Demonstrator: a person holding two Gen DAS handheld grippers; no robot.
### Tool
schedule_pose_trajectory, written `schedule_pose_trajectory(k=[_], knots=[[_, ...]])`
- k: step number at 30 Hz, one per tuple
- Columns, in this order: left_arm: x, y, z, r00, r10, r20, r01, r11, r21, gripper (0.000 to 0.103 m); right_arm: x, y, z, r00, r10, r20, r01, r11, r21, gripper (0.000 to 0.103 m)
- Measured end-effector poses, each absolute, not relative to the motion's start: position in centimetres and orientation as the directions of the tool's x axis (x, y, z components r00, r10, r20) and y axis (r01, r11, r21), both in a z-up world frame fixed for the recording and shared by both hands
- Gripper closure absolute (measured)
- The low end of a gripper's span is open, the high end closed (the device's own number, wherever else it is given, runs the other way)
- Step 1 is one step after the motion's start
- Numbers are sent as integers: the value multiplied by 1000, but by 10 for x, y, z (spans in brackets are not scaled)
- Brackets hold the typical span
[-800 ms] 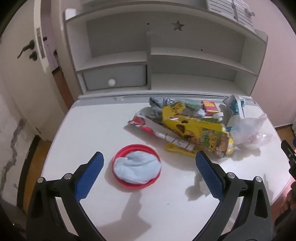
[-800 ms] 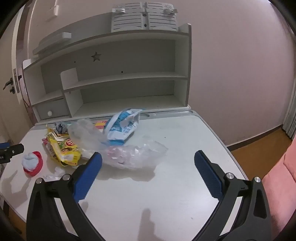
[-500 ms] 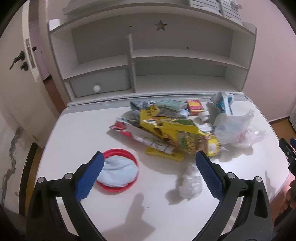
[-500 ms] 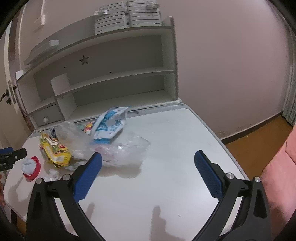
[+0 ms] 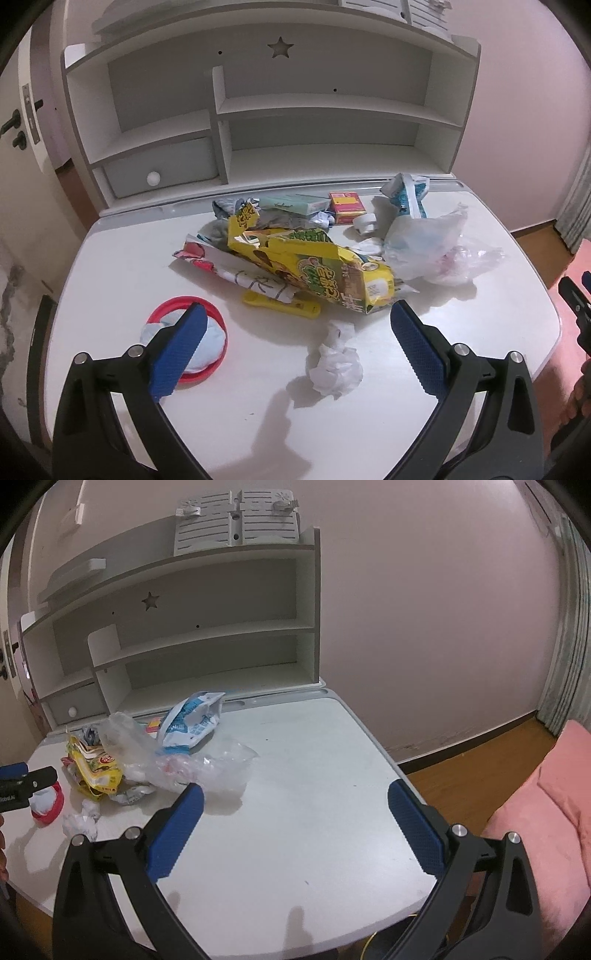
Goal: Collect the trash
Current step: 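Grasp the crumpled tissue with the left tool while the right grasps the clear plastic bag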
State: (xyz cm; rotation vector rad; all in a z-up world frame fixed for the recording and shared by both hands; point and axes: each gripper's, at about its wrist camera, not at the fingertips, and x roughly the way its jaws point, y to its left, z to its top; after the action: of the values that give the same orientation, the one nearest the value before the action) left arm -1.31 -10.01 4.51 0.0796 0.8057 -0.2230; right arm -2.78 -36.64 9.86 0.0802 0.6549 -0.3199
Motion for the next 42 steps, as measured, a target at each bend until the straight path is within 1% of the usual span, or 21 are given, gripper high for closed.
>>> schedule_pose_trajectory(k=[2,6,11,17,20,22,24,28,30,31,33,34,38,40,41,42], knots=[[-14,-99,44,668,-176,-723,232,972,-22,6,-31,-365,99,753,-266,-602,316,948,-24,7],[-17,-96,44,665,-179,-725,233,972,-26,6,-32,-361,103,745,-264,-613,311,950,-31,7],[-23,-91,41,661,-165,-732,224,974,-17,6,-29,-354,103,752,-234,-617,286,958,-15,7],[-32,-73,36,658,-122,-743,188,982,5,6,-17,-343,98,762,-181,-621,235,972,5,7],[-42,-61,32,676,-82,-733,162,986,39,6,-12,-338,95,765,-165,-623,213,977,2,7],[-44,-60,27,668,-70,-741,171,983,62,6,-8,-336,91,764,-152,-627,203,979,11,7],[-44,-64,20,647,-83,-758,197,978,62,7,-4,-335,86,758,-133,-638,193,981,25,7],[-38,-87,8,597,-170,-784,280,960,6,7,7,-327,79,757,-105,-645,153,988,18,7],[-30,-103,1,579,-186,-794,318,948,10,8,16,-323,77,759,-96,-644,126,992,1,7],[-28,-108,-2,573,-188,-797,328,944,14,11,23,-321,76,755,-88,-650,109,994,-8,7],[-22,-117,-7,557,-197,-806,351,936,13,31,36,-318,72,751,-65,-657,69,997,-20,7],[-18,-121,-10,542,-202,-815,362,932,11,34,44,-316,70,746,-45,-664,40,999,-23,7],[-10,-128,-21,514,-186,-837,382,924,30,39,76,-308,58,707,21,-707,-67,997,-38,7],[-6,-129,-26,501,-175,-848,387,921,38,50,93,-302,50,685,40,-727,-119,991,-58,7],[-3,-131,-29,490,-184,-852,394,919,28,63,101,-299,46,675,35,-737,-133,988,-76,7],[-2,-131,-28,502,-186,-845,396,918,34,67,109,-295,41,661,24,-750,-145,985,-96,8]])
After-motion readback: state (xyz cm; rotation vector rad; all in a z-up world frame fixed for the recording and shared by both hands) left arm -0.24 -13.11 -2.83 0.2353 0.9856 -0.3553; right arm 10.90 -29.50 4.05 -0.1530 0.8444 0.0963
